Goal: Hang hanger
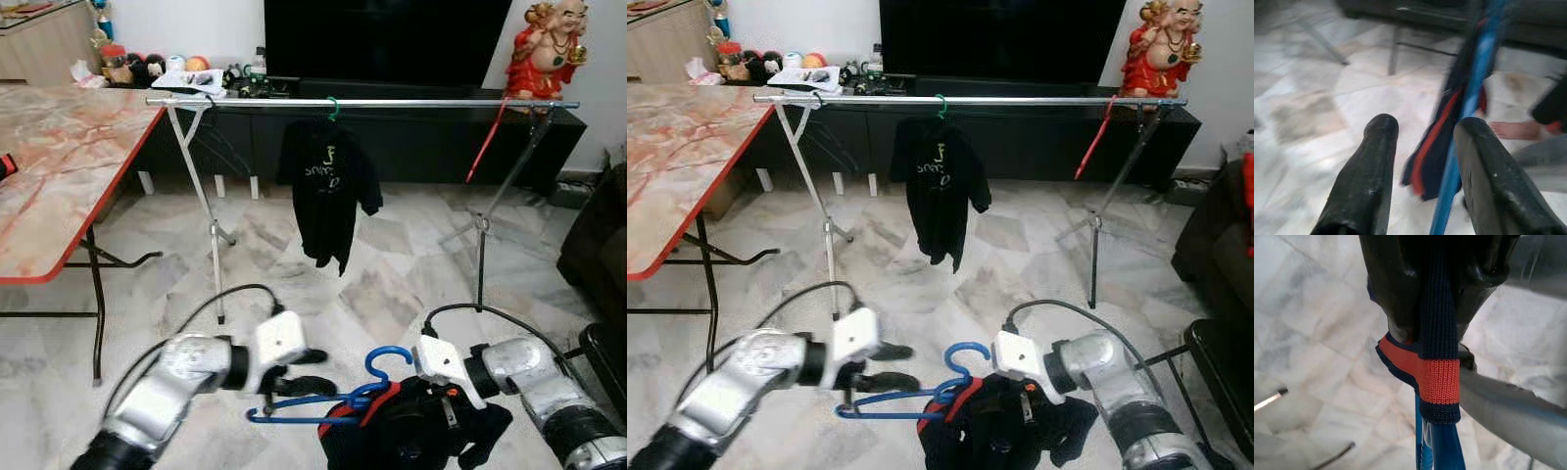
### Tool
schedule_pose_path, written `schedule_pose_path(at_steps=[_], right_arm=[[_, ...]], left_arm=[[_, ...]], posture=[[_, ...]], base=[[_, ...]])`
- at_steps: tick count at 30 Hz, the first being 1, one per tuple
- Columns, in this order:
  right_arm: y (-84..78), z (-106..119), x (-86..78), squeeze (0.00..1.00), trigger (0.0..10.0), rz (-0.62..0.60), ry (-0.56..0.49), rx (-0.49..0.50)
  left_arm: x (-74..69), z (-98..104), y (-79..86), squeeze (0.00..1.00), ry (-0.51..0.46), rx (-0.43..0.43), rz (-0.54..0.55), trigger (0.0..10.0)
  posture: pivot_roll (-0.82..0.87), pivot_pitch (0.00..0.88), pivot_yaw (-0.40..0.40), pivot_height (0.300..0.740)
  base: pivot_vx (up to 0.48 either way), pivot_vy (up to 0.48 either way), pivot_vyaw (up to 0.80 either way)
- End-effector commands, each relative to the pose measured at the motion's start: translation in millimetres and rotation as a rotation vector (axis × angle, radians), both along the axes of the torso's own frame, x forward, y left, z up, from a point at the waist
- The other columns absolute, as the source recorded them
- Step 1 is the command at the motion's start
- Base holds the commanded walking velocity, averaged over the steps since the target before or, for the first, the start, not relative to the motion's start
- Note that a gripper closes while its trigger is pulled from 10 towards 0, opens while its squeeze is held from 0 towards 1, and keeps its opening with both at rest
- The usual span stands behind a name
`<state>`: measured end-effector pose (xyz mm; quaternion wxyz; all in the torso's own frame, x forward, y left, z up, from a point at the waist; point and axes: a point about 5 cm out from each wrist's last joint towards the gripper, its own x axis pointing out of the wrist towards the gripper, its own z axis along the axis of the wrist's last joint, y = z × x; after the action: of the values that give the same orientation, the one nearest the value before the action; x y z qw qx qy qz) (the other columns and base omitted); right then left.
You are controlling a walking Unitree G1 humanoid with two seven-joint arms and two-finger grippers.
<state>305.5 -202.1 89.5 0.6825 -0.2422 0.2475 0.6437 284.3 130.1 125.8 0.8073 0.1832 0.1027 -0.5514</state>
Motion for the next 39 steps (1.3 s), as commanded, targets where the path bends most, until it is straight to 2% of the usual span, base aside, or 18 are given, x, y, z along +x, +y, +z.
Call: schedule_pose_path(at_steps=[1, 6, 7, 9, 10, 11, 16, 20, 24, 28, 34, 35, 36, 39], right_arm=[[-7.9, 13, 6.4, 0.0, 0.0, -0.027, -0.054, 0.001], [-14.6, 20, 9.0, 0.0, 0.0, -0.047, -0.091, -0.003], [-15.7, 22, 9.6, 0.0, 0.0, -0.048, -0.103, -0.002], [-15.6, 29, 11.5, 0.0, 0.0, -0.042, -0.13, 0.012], [-14.6, 32, 13.0, 0.0, 0.0, -0.043, -0.142, 0.024], [-13.2, 37, 15.1, 0.0, 0.0, -0.043, -0.16, 0.04], [-10.4, 65, 23.8, 0.0, 0.0, -0.03, -0.249, 0.093], [-9.1, 87, 26.6, 0.0, 0.0, -0.006, -0.31, 0.124], [-4.4, 99, 24.8, 0.0, 0.0, 0.036, -0.335, 0.15], [4.0, 116, 23.4, 0.0, 0.0, 0.079, -0.377, 0.193], [11.7, 132, 20.2, 0.0, 0.0, 0.119, -0.405, 0.231], [12.8, 134, 19.3, 0.0, 0.0, 0.124, -0.408, 0.237], [14.1, 136, 18.4, 0.0, 0.0, 0.13, -0.41, 0.245], [17.2, 142, 14.6, 0.0, 0.0, 0.147, -0.413, 0.258]], left_arm=[[3.1, -5, 24.8, 1.0, 0.008, -0.011, 0.14, 10.0], [3.8, -21, 56.5, 1.0, -0.01, -0.017, 0.363, 10.0], [4.6, -27, 65.0, 1.0, -0.01, -0.032, 0.452, 10.0], [2.6, -39, 71.6, 1.0, 0.009, -0.045, 0.537, 10.0], [3.0, -43, 72.8, 0.69, 0.006, -0.044, 0.567, 10.0], [2.5, -48, 73.0, 0.0, 0.026, -0.062, 0.595, 10.0], [0.5, -67, 73.6, 0.0, 0.085, -0.138, 0.721, 10.0], [-3.6, -82, 71.3, 0.0, 0.144, -0.187, 0.771, 10.0], [-6.8, -91, 65.6, 0.0, 0.196, -0.22, 0.763, 10.0], [-6.2, -96, 53.5, 0.0, 0.246, -0.26, 0.71, 10.0], [1.1, -95, 42.4, 0.0, 0.239, -0.272, 0.666, 10.0], [2.1, -95, 40.6, 0.14, 0.24, -0.28, 0.657, 10.0], [3.0, -95, 38.8, 1.0, 0.244, -0.289, 0.651, 10.0], [5.3, -96, 34.2, 1.0, 0.255, -0.31, 0.647, 10.0]], posture=[[0.09, 0.019, -0.04, 0.74], [0.09, 0.019, -0.04, 0.74], [0.09, 0.019, -0.04, 0.74], [0.09, 0.029, -0.043, 0.74], [0.09, 0.029, -0.043, 0.74], [0.09, 0.033, -0.043, 0.74], [0.08, 0.039, -0.043, 0.74], [0.07, 0.041, -0.043, 0.74], [0.07, 0.044, -0.043, 0.74], [0.07, 0.048, -0.046, 0.74], [0.06, 0.051, -0.049, 0.74], [0.06, 0.052, -0.05, 0.74], [0.06, 0.051, -0.05, 0.74], [0.05, 0.053, -0.052, 0.74]], base=[[0.0, 0.0, 0.0], [0.0, 0.0, 0.0], [0.0, 0.0, 0.0], [0.0, 0.0, 0.0], [0.0, 0.0, 0.0], [0.0, 0.0, 0.0], [0.0, 0.0, 0.0], [0.0, 0.0, 0.0], [0.0, 0.0, 0.0], [0.0, 0.0, 0.0], [0.0, 0.0, 0.0], [0.0, 0.0, 0.0], [0.0, 0.0, 0.0], [0.0, 0.0, 0.0]])
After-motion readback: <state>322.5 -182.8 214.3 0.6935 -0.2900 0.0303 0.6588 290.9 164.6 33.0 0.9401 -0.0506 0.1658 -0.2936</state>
